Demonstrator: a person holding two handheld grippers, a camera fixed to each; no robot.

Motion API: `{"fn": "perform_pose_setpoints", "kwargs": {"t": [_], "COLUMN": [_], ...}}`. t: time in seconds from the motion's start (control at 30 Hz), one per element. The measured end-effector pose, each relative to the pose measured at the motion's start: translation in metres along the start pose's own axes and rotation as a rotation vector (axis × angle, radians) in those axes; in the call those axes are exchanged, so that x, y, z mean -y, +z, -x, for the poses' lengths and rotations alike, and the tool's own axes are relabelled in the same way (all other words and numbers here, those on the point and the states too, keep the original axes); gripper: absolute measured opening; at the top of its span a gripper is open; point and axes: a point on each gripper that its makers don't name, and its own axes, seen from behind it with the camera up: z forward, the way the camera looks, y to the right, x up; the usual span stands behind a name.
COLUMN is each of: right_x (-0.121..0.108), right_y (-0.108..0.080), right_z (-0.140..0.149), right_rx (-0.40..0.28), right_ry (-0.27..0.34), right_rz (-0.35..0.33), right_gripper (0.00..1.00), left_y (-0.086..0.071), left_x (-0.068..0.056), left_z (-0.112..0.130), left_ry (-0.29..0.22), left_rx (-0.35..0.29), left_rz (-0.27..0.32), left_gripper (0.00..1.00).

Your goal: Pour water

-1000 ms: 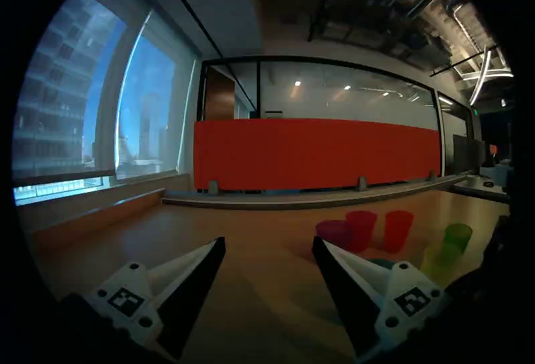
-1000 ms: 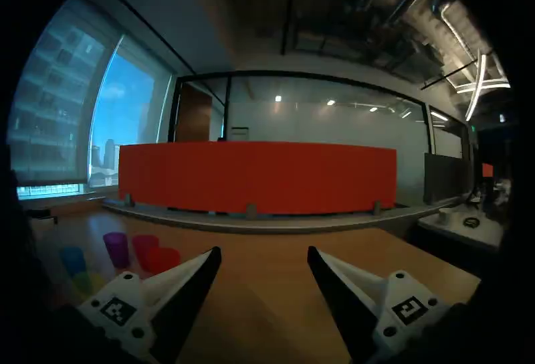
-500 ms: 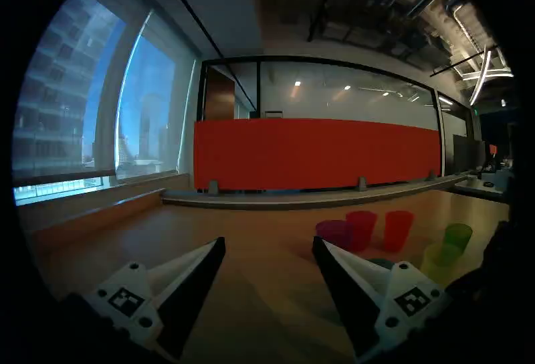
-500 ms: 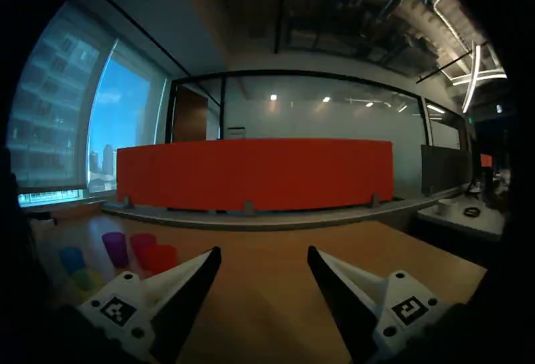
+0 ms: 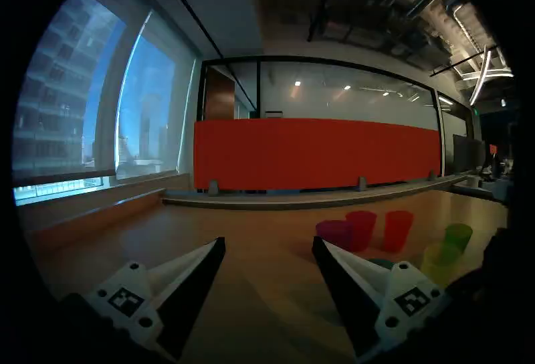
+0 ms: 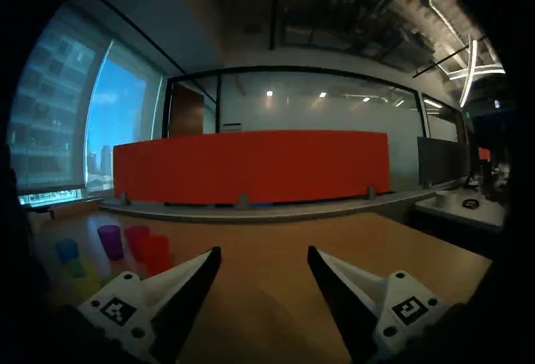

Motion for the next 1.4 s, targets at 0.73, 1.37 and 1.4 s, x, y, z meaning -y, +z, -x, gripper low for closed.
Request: {"fn": "perform_pose_setpoints", "kwargs": {"t": [0.73,1.37,1.4], "right_x": [-0.0003,0.0008,0.0009], "right_y": [0.0013,-0.0008,-0.0009], "right_z": [0.0078,0.0084,0.0083], "right_rx": [0.007,0.005,0.005], "right_ry": [-0.012,-0.032,-0.032], "right_rz": [-0.004,-0.005,-0.005], "right_gripper": [1.00,1.00,1.00], "left_y": [-0.0001,0.0001,0.0000], "left_x": [0.0000,0.0001,0.0001], "left_z": [0.0004,0.0001,0.0001], "left_ry": [0.000,0.000,0.000], "left_rx": [0.000,0.000,0.000], "left_rz": [0.000,0.000,0.000], "left_gripper": [0.97,0.97,0.97]}}
